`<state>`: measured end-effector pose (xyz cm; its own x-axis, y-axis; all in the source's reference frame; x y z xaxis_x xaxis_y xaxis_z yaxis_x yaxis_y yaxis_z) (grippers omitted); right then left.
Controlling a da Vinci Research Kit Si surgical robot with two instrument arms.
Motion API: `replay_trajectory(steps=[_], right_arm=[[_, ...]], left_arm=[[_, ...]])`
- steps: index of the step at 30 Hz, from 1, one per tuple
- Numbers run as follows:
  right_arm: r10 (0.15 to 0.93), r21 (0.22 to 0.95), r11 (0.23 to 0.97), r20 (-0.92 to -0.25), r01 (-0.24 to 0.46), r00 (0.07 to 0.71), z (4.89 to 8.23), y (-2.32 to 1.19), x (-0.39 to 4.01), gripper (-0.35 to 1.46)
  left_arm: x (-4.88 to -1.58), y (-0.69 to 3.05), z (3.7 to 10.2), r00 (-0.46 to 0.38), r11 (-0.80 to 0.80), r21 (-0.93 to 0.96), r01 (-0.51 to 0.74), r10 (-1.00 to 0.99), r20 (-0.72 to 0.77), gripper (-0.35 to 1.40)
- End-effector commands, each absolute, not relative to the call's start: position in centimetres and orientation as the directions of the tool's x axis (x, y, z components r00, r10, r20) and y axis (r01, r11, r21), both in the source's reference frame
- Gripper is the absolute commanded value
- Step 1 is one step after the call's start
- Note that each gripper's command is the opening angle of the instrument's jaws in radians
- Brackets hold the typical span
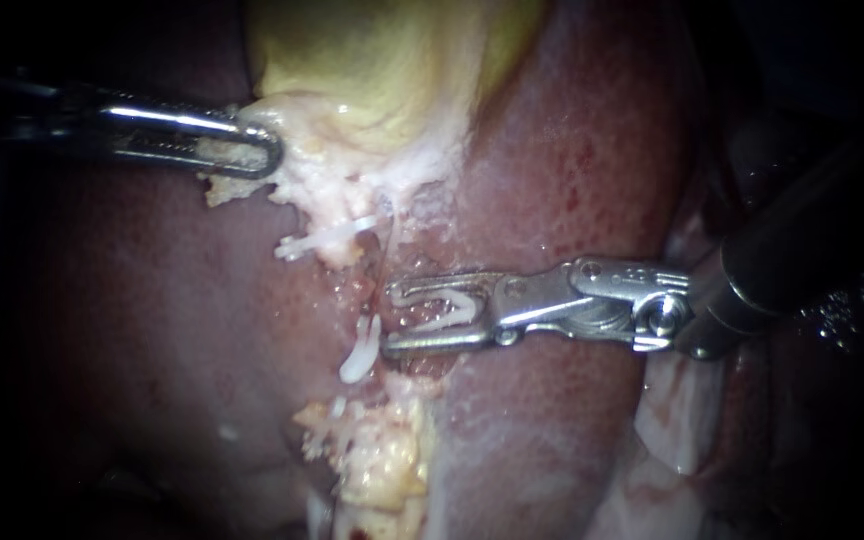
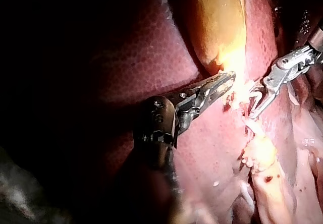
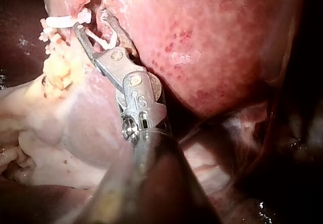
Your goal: Clipping second clip right tube
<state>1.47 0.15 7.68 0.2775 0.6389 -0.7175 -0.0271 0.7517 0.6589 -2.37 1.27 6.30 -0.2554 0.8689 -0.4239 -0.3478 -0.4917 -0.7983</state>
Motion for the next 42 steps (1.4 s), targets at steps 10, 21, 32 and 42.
replay_trajectory(steps=[10,21,32,42], right_arm=[[0.675,0.706,0.709,-0.679,0.003,0.288,7.52,0.14,1.4,0.48],[0.736,0.769,0.639,-0.612,-0.001,0.289,7.09,0.28,1.12,0.5],[0.763,0.794,0.608,-0.581,-0.011,0.284,7.07,0.27,1.21,0.51],[0.771,0.807,0.591,-0.564,-0.001,0.295,7.23,0.14,1.41,0.5]], left_arm=[[-2.36,1.27,6.3,-0.256,-0.492,-0.799,-0.346,0.869,-0.424,-0.35],[-2.33,1.29,6.33,-0.257,-0.492,-0.799,-0.345,0.868,-0.424,-0.35],[-2.33,1.29,6.33,-0.257,-0.492,-0.799,-0.345,0.868,-0.424,-0.35],[-2.33,1.29,6.33,-0.257,-0.492,-0.799,-0.345,0.868,-0.424,-0.35]])
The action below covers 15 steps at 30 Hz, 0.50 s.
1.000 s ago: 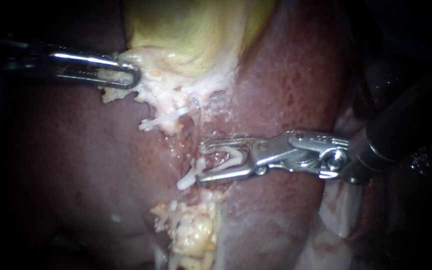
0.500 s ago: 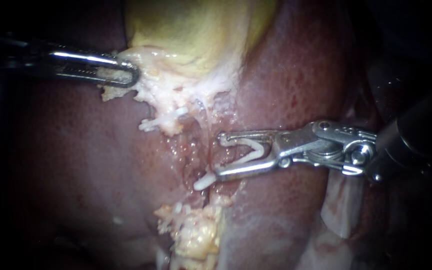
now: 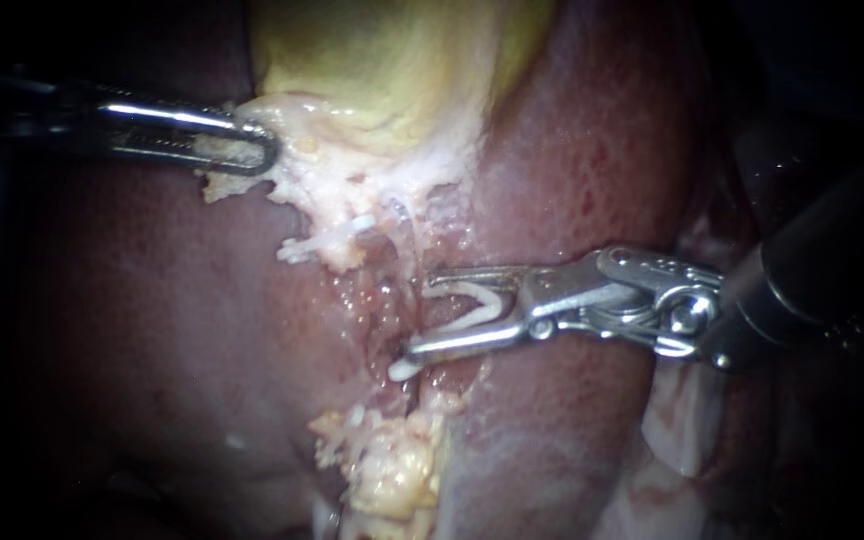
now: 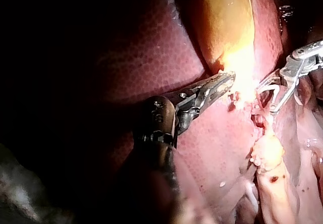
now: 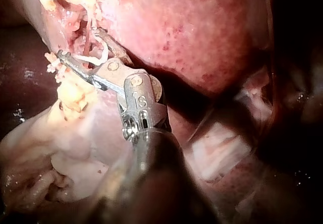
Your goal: Clipping second clip right tube
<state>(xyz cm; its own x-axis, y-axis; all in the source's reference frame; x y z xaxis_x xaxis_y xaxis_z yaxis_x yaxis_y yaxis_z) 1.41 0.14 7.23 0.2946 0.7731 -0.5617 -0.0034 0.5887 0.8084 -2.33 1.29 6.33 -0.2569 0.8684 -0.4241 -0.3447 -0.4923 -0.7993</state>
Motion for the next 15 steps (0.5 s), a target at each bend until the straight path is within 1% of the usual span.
replay_trajectory(steps=[1,3,9,15], right_arm=[[0.772,0.809,0.588,-0.562,0.003,0.298,7.25,0.12,1.43,0.5],[0.773,0.813,0.582,-0.558,0.011,0.302,7.3,0.06,1.49,0.5],[0.791,0.832,0.553,-0.542,0.048,0.283,7.41,-0.06,1.64,0.5],[0.803,0.841,0.537,-0.533,0.065,0.267,7.43,-0.09,1.69,0.5]], left_arm=[[-2.33,1.29,6.33,-0.257,-0.492,-0.799,-0.345,0.868,-0.424,-0.35],[-2.33,1.29,6.34,-0.257,-0.492,-0.799,-0.345,0.868,-0.424,-0.35],[-2.34,1.29,6.34,-0.257,-0.492,-0.799,-0.345,0.868,-0.424,-0.35],[-2.34,1.29,6.34,-0.257,-0.492,-0.799,-0.345,0.868,-0.424,-0.35]])
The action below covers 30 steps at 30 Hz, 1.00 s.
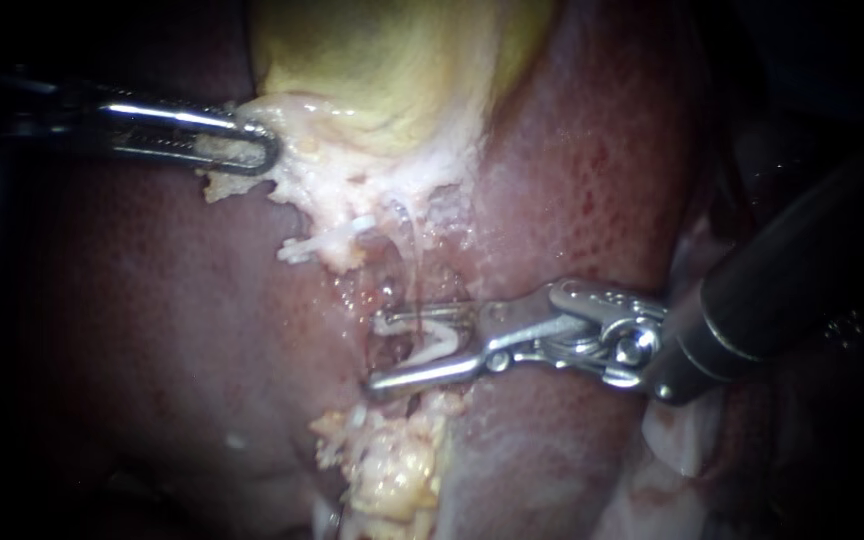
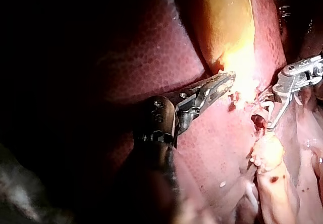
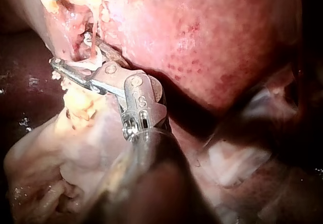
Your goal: Clipping second clip right tube
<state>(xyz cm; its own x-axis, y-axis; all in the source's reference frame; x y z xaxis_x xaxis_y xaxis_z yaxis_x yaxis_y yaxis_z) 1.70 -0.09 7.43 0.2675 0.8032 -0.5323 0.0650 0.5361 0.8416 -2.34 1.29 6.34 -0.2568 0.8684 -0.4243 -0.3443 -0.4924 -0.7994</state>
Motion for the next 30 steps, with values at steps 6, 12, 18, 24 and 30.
replay_trajectory(steps=[6,12,18,24,30], right_arm=[[0.807,0.845,0.531,-0.528,0.067,0.263,7.4,-0.1,1.69,0.5],[0.815,0.851,0.519,-0.521,0.079,0.253,7.22,-0.14,1.7,0.49],[0.824,0.858,0.503,-0.513,0.106,0.238,6.92,-0.13,1.71,0.49],[0.826,0.861,0.495,-0.509,0.121,0.241,6.72,-0.13,1.7,0.46],[0.824,0.86,0.493,-0.51,0.131,0.247,6.7,-0.14,1.69,0.41]], left_arm=[[-2.34,1.29,6.34,-0.257,-0.492,-0.799,-0.345,0.868,-0.424,-0.35],[-2.34,1.29,6.34,-0.257,-0.492,-0.799,-0.345,0.868,-0.424,-0.35],[-2.34,1.29,6.34,-0.257,-0.492,-0.799,-0.345,0.868,-0.424,-0.35],[-2.34,1.29,6.34,-0.257,-0.492,-0.799,-0.345,0.868,-0.424,-0.35],[-2.34,1.29,6.33,-0.257,-0.492,-0.799,-0.345,0.868,-0.424,-0.35]])
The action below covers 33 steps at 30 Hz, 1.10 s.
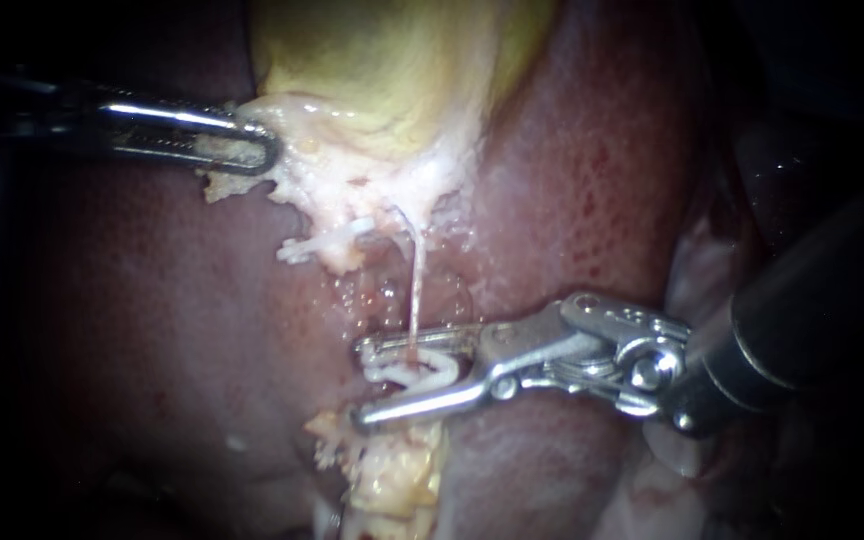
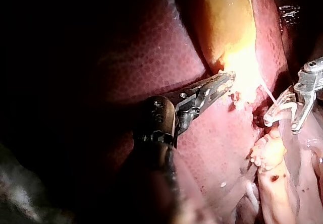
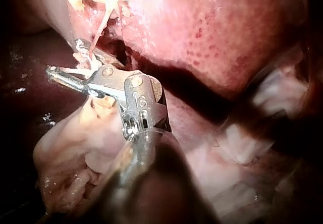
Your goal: Clipping second clip right tube
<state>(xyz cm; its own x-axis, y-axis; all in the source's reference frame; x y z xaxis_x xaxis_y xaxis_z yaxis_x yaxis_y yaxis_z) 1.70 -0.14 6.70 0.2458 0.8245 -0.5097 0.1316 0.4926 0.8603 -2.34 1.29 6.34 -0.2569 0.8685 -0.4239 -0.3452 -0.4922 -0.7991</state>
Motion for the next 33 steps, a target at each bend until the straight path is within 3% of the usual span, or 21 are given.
replay_trajectory(steps=[1,15,24,27,33], right_arm=[[0.824,0.86,0.493,-0.51,0.131,0.247,6.7,-0.14,1.69,0.39],[0.833,0.869,0.478,-0.495,0.131,0.248,6.73,-0.12,1.63,0.13],[0.832,0.869,0.477,-0.495,0.131,0.249,6.72,-0.13,1.63,-0.15],[0.841,0.877,0.463,-0.48,0.127,0.252,6.72,-0.13,1.62,-0.35],[0.85,0.888,0.442,-0.459,0.125,0.257,6.73,-0.13,1.58,-0.35]], left_arm=[[-2.34,1.29,6.33,-0.257,-0.492,-0.799,-0.345,0.868,-0.424,-0.35],[-2.34,1.29,6.33,-0.257,-0.492,-0.799,-0.345,0.868,-0.424,-0.35],[-2.34,1.29,6.33,-0.257,-0.492,-0.799,-0.345,0.868,-0.424,-0.35],[-2.34,1.29,6.33,-0.257,-0.492,-0.799,-0.345,0.868,-0.424,-0.35],[-2.34,1.29,6.34,-0.257,-0.492,-0.799,-0.345,0.868,-0.424,-0.35]])
